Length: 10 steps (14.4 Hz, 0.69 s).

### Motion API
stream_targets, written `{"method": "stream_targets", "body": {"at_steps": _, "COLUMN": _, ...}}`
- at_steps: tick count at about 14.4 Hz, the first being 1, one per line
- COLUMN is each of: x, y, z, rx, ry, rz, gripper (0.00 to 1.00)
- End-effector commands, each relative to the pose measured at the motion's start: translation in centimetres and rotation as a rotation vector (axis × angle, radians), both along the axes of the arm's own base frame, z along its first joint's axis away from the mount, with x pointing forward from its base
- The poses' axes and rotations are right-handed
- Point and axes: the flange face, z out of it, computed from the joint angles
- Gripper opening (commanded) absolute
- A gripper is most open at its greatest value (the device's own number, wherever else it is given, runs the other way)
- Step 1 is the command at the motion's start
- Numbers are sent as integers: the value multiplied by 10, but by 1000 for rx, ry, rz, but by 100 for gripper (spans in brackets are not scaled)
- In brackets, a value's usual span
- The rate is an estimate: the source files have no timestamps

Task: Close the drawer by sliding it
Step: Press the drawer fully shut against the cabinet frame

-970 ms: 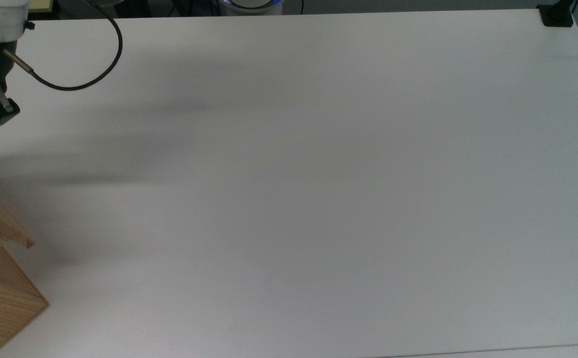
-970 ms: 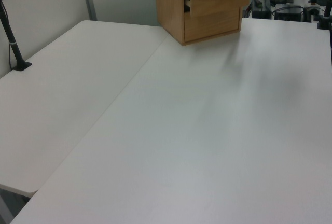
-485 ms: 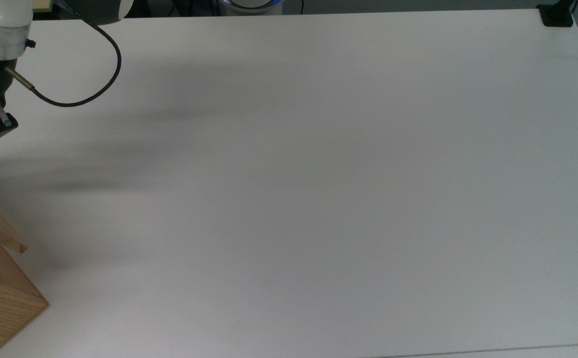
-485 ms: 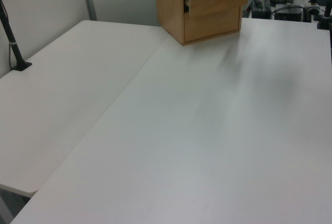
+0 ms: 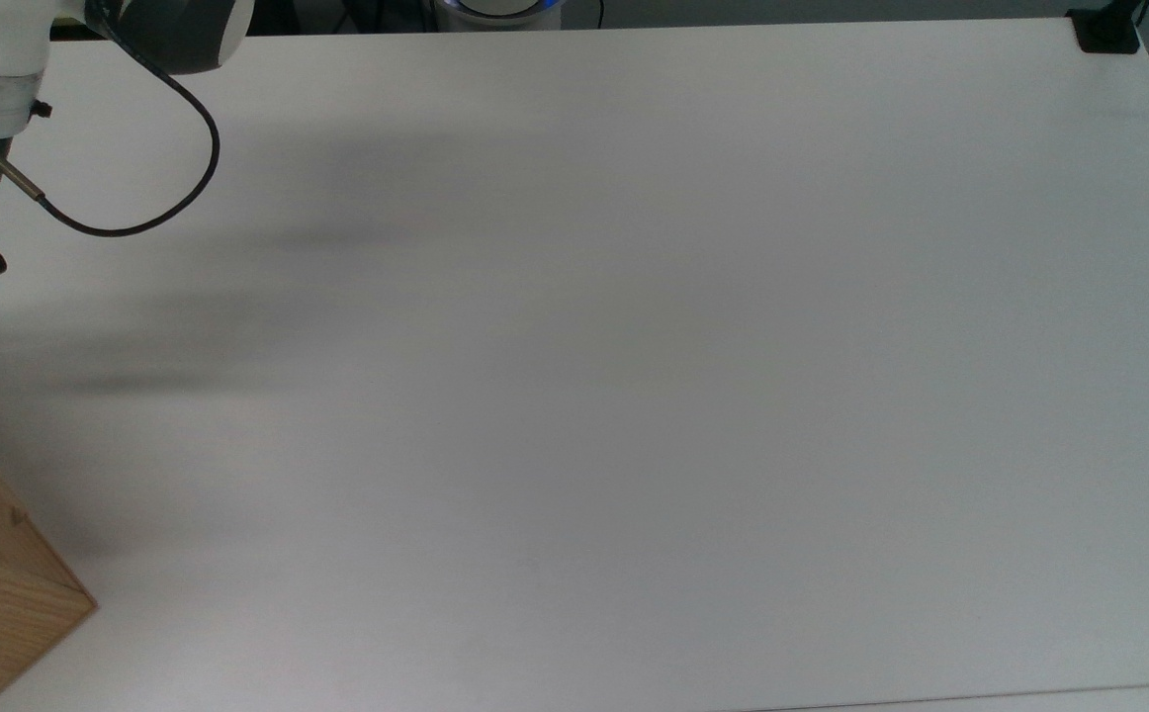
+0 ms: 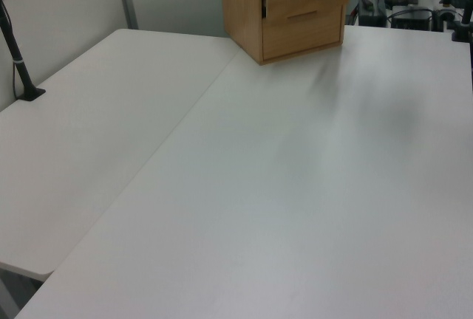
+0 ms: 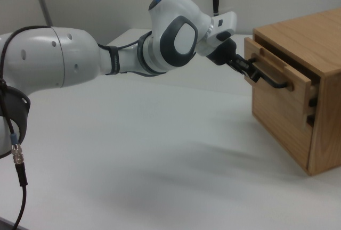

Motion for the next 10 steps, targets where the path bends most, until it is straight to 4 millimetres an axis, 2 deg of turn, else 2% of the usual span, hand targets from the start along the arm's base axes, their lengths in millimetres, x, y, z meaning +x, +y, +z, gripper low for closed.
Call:
{"method": "stream_targets", "body": {"at_steps": 1, "x": 5, "y": -14, "z": 0, "rx": -52, "ry": -56, "rz": 3, "gripper": 8}}
{"method": "stream_targets", "body": {"at_steps": 10, "x": 9, "y": -28, "z": -8, "rx": -100, "ry": -79, "rz": 23, "gripper": 8}}
